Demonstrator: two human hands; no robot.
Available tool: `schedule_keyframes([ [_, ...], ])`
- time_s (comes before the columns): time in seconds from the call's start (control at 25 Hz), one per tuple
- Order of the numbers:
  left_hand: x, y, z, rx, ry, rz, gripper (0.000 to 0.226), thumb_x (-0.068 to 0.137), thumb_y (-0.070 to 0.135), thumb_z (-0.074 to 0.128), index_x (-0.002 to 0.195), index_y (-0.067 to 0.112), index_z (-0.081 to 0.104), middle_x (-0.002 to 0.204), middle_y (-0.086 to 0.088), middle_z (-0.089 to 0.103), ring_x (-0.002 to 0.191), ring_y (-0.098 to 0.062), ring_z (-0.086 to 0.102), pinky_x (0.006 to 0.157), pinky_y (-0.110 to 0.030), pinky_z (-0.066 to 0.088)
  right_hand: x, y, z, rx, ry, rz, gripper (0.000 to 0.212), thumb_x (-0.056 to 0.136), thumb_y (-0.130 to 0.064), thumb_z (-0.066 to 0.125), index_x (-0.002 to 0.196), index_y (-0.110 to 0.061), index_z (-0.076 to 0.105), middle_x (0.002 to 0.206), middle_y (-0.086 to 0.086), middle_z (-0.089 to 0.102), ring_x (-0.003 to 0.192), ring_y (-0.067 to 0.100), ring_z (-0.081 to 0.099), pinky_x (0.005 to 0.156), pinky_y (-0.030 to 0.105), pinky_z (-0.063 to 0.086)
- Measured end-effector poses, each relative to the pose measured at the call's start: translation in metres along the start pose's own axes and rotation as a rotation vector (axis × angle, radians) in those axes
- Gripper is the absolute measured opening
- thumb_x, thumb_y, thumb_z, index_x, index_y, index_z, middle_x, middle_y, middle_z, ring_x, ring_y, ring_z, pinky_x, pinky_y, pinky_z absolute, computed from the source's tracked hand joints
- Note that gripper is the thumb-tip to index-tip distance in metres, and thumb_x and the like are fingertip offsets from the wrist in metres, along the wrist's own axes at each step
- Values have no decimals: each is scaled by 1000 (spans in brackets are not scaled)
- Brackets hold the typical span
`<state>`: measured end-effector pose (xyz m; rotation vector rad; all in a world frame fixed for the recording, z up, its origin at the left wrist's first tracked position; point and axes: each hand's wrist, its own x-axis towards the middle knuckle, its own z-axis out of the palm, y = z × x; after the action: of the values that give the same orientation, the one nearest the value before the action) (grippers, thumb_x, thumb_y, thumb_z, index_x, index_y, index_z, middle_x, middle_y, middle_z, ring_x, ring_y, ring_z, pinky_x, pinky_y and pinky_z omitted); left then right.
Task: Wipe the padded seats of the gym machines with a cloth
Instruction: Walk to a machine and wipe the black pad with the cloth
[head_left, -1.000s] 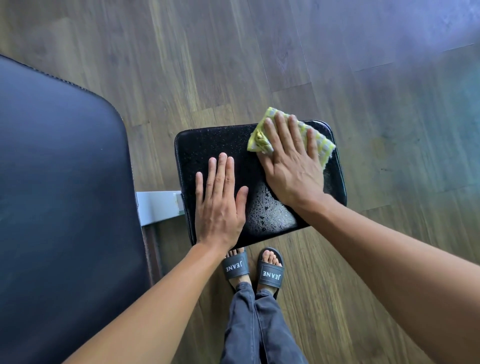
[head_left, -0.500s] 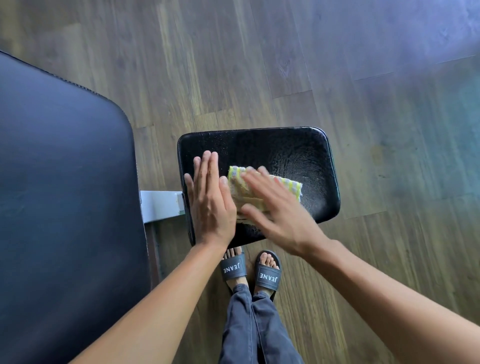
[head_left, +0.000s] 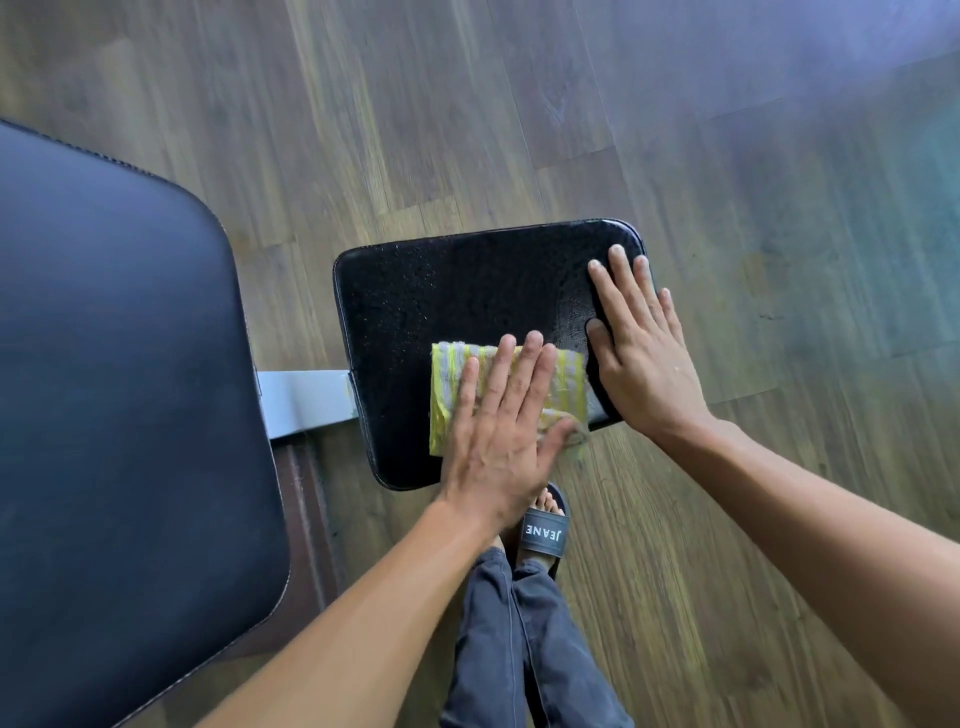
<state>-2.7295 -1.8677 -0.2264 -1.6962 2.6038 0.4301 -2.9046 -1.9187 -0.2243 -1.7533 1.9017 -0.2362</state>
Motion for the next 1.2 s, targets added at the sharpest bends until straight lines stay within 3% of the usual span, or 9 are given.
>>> schedule_keyframes([
  [0.12,-12,0,-3,-82,-25,79,72,98,60,27,155,16,17,163,-6,9,152,-23,3,122,-52,6,0,-1,-2,-16,-8,11,58,103,-23,33,156,-29,10,164,-10,-2,151,9,-9,123,36,-2],
  [0.24,-9,-23,-3,55,-16,298,62,101,52,30,153,18,27,161,-3,21,150,-23,16,118,-55,21,0,-3,2,-35,22,20,57,103,-23,32,155,-29,11,164,-10,-1,151,10,-7,123,36,-2],
  [0.32,6,-41,-1,128,-16,395,60,102,50,26,153,19,24,161,-2,22,150,-22,17,120,-52,17,-1,-4,5,-29,58,30,57,102,-24,32,155,-30,13,164,-11,2,151,9,-5,123,35,-2],
  [0.48,42,-55,-8,166,33,319,60,102,51,21,154,21,21,162,-1,20,150,-21,17,121,-48,13,0,-9,8,-17,184,49,52,98,-22,39,150,-26,33,161,-6,22,150,14,13,122,38,8],
  [0.6,61,-53,-19,151,74,283,65,94,56,39,148,20,36,157,-2,33,145,-24,31,116,-45,24,15,-21,4,-17,349,118,40,97,-23,41,136,-23,50,147,-2,43,134,14,32,118,41,17],
  [0.76,87,-65,-24,137,35,650,62,100,50,33,150,14,31,159,-5,28,149,-26,21,121,-46,20,36,-26,2,-23,311,84,43,101,-22,34,144,-24,42,156,-5,34,145,11,25,121,38,9],
  [0.84,94,-72,-19,142,12,727,58,103,45,29,151,14,27,159,-4,26,150,-24,17,122,-46,19,40,-23,7,20,264,72,46,103,-24,30,148,-23,37,160,-5,26,150,10,16,122,35,5],
  [0.96,98,-75,-15,164,56,587,58,104,44,26,154,16,20,161,-2,21,150,-20,16,123,-43,16,40,-20,11,10,247,84,48,104,-30,28,152,-24,31,162,-6,21,151,9,10,123,32,2],
  [1.2,92,-79,-18,80,130,-83,67,101,49,16,155,10,14,163,-7,12,151,-20,10,123,-41,11,40,-20,10,-165,127,85,54,105,-34,23,156,-25,8,164,-7,1,151,9,-6,123,36,-5],
])
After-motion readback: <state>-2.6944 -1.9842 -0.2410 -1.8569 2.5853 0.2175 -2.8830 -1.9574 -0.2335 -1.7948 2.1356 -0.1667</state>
